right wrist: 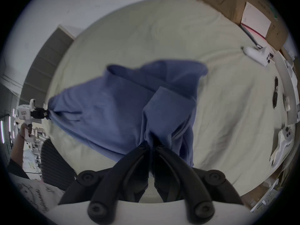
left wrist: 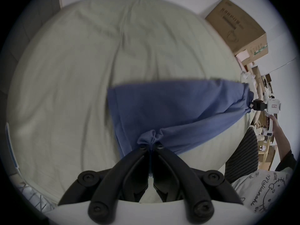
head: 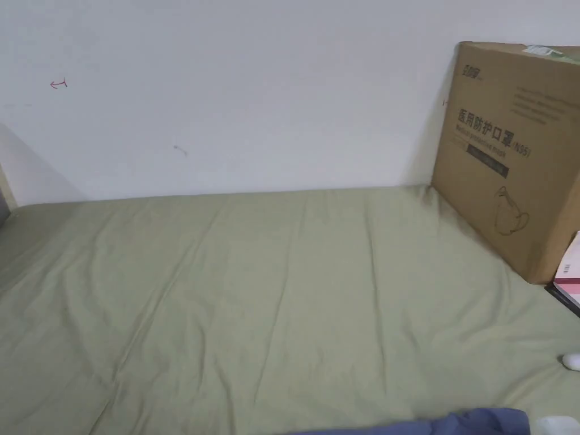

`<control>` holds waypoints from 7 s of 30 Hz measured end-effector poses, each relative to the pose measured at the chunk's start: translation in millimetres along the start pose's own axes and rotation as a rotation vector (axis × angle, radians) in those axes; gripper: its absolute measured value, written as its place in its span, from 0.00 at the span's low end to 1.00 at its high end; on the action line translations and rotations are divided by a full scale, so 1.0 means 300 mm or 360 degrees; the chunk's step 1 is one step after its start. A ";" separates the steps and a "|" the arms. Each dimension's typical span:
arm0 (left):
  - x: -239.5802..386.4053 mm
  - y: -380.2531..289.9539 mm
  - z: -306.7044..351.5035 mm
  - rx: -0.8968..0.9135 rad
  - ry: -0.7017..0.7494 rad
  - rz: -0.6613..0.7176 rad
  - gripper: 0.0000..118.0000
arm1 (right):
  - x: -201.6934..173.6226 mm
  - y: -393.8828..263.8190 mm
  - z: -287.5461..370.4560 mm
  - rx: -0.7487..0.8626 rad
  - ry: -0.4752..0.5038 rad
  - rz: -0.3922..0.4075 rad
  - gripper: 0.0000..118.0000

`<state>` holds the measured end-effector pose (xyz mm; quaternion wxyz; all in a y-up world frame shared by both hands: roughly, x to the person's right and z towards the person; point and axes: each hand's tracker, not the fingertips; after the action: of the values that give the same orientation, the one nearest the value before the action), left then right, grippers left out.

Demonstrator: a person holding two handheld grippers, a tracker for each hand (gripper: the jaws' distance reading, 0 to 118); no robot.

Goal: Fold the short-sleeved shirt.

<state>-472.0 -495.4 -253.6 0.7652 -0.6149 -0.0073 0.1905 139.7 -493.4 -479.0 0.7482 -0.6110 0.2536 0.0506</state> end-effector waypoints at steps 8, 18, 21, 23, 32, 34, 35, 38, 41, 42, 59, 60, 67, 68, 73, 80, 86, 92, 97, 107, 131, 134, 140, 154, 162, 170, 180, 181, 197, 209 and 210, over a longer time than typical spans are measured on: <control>0.024 -0.015 0.046 0.0120 -0.0166 0.0158 0.74 | -0.013 0.044 0.005 -0.0021 0.0106 -0.0183 0.79; 0.225 -0.019 0.365 0.0838 0.0091 -0.0070 0.86 | -0.255 0.053 0.308 0.0663 0.0044 0.0108 0.79; 0.321 -0.076 0.417 0.1307 0.0270 -0.0152 0.76 | -0.354 -0.013 0.366 0.1174 0.0121 0.0171 0.71; 0.374 -0.124 0.421 0.1557 0.0262 -0.0123 0.52 | -0.413 -0.059 0.370 0.1462 0.0118 0.0178 0.43; 0.442 -0.163 0.329 0.1609 0.0154 0.0020 0.00 | -0.481 -0.101 0.316 0.1503 0.0233 -0.0069 0.02; 0.383 -0.146 0.360 0.1557 0.0128 0.0042 0.00 | -0.446 -0.106 0.338 0.1533 0.0332 -0.0139 0.02; 0.323 -0.123 0.373 0.1444 0.0014 0.0105 0.00 | -0.438 -0.108 0.351 0.1548 0.0345 -0.0163 0.02; 0.121 -0.059 0.345 0.0985 -0.0387 0.0333 0.00 | -0.410 -0.107 0.388 0.1534 0.0345 -0.0198 0.02; -0.086 -0.060 0.258 0.0677 -0.0477 0.0599 0.00 | -0.395 -0.113 0.391 0.1515 0.0309 -0.0188 0.02; -0.141 -0.076 0.229 0.0629 -0.0483 0.0649 0.10 | -0.396 -0.114 0.388 0.1499 0.0291 -0.0188 0.02; -0.230 -0.060 -0.203 0.0458 -0.1502 0.0810 1.00 | -0.469 -0.039 0.295 0.1242 0.0326 -0.0270 0.02; -0.221 -0.052 -0.213 0.0486 -0.1470 0.0815 1.00 | -0.468 -0.035 0.297 0.1246 0.0336 -0.0288 0.02; -0.212 -0.058 -0.247 0.0494 -0.1233 0.1048 0.07 | -0.451 -0.033 0.306 0.1232 0.0346 -0.0327 0.02; -0.188 -0.070 -0.177 0.0449 -0.1062 0.0960 0.07 | -0.449 -0.033 0.306 0.1226 0.0342 -0.0329 0.02; -0.133 -0.042 0.013 0.0574 -0.0591 0.0656 0.07 | -0.433 -0.031 0.316 0.1223 0.0366 -0.0339 0.02; 0.018 -0.069 0.270 0.0841 0.0705 0.0103 0.07 | -0.429 -0.041 0.340 0.1256 0.0420 -0.0302 0.02; 0.295 0.018 0.189 0.0669 -0.0082 0.0080 0.09 | -0.423 -0.080 0.329 0.1236 0.0450 -0.0284 0.02; 0.566 0.124 -0.081 0.0376 -0.0420 0.0051 0.91 | -0.402 -0.109 0.344 0.1248 0.0491 -0.0299 0.02; 0.539 0.121 -0.075 0.0416 -0.0365 0.0117 0.87 | -0.380 -0.126 0.362 0.1219 0.0489 -0.0282 0.02; 0.395 0.045 -0.001 0.0503 -0.0132 0.0089 0.04 | -0.376 -0.129 0.342 0.1218 0.0496 -0.0286 0.02; 0.064 0.052 0.047 0.0655 -0.0946 0.0554 0.94 | -0.394 -0.103 0.328 0.1165 0.0496 -0.0285 0.02; -0.122 0.034 0.053 0.0689 -0.0835 0.0647 1.00 | -0.405 -0.095 0.318 0.1142 0.0479 -0.0262 0.02; -0.228 0.015 -0.079 0.0523 -0.1081 0.0824 1.00 | -0.441 -0.078 0.298 0.1087 0.0441 -0.0232 0.02; -0.128 0.039 -0.422 0.0437 -0.1180 0.0653 0.06 | -0.456 -0.035 0.278 0.1026 0.0472 -0.0303 0.02; 0.181 0.026 0.021 0.0658 -0.0570 0.0278 0.06 | -0.469 -0.022 0.282 0.1033 0.0512 -0.0239 0.02; 0.311 -0.065 0.305 0.0935 0.0271 0.0027 0.06 | -0.472 -0.034 0.296 0.1078 0.0588 -0.0172 0.02; 0.733 0.133 0.011 0.0591 -0.0162 0.0038 0.07 | -0.462 -0.103 0.348 0.1137 0.0669 -0.0214 0.02; 0.753 0.152 -0.024 0.0559 -0.0209 0.0074 0.07 | -0.434 -0.099 0.350 0.1142 0.0665 -0.0222 0.02; 0.697 0.107 0.040 0.0506 -0.0533 -0.0116 0.87 | -0.348 -0.119 0.329 0.1142 0.0667 -0.0330 0.02; 0.894 0.153 -0.164 0.0474 -0.0282 -0.0206 0.03 | -0.296 -0.134 0.345 0.1185 0.0665 -0.0383 0.02; 0.916 0.162 -0.208 0.0415 -0.0278 -0.0227 0.03 | -0.290 -0.135 0.346 0.1188 0.0658 -0.0388 0.02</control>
<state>-215.7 -463.2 -376.0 0.8466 -0.4893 -0.0924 0.1877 112.8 -385.4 -391.7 0.8516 -0.3217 0.3249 -0.2563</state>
